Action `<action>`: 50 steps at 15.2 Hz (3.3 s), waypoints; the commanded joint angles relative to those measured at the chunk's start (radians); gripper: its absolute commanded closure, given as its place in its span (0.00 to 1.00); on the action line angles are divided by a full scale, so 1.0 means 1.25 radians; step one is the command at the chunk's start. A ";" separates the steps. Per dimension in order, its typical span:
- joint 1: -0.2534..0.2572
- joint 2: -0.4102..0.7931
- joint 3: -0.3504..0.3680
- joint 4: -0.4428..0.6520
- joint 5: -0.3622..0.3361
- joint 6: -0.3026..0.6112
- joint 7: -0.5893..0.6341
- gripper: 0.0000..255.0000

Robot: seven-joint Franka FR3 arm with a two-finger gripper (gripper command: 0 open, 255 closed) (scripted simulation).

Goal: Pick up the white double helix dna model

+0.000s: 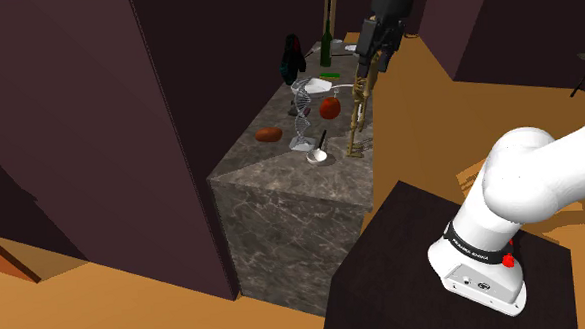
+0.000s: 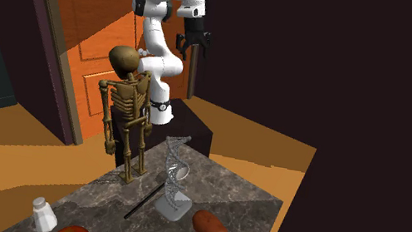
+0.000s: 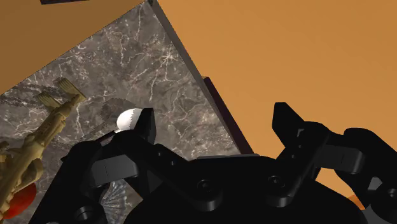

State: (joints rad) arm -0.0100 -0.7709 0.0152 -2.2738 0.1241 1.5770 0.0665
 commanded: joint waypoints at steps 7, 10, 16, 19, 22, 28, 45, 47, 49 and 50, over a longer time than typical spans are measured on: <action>0.007 -0.006 -0.113 -0.127 -0.029 0.177 -0.195 0.00; 0.015 0.020 -0.176 -0.166 -0.034 0.268 -0.297 0.00; 0.061 0.129 -0.316 -0.191 -0.008 0.444 -0.519 0.00; 0.107 0.207 -0.397 -0.175 0.037 0.518 -0.646 0.00; 0.171 0.298 -0.486 -0.140 0.114 0.575 -0.792 0.00; 0.316 0.541 -0.671 -0.004 0.405 0.579 -1.154 0.00; 0.155 1.004 -0.596 0.291 0.862 0.374 -1.592 0.00; 0.155 1.004 -0.596 0.291 0.862 0.374 -1.593 1.00; 0.154 1.005 -0.596 0.292 0.862 0.374 -1.592 1.00; 0.155 1.005 -0.596 0.292 0.862 0.374 -1.592 1.00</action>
State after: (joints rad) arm 0.1829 0.4841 -0.7307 -1.9079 1.2019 2.0443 -1.9229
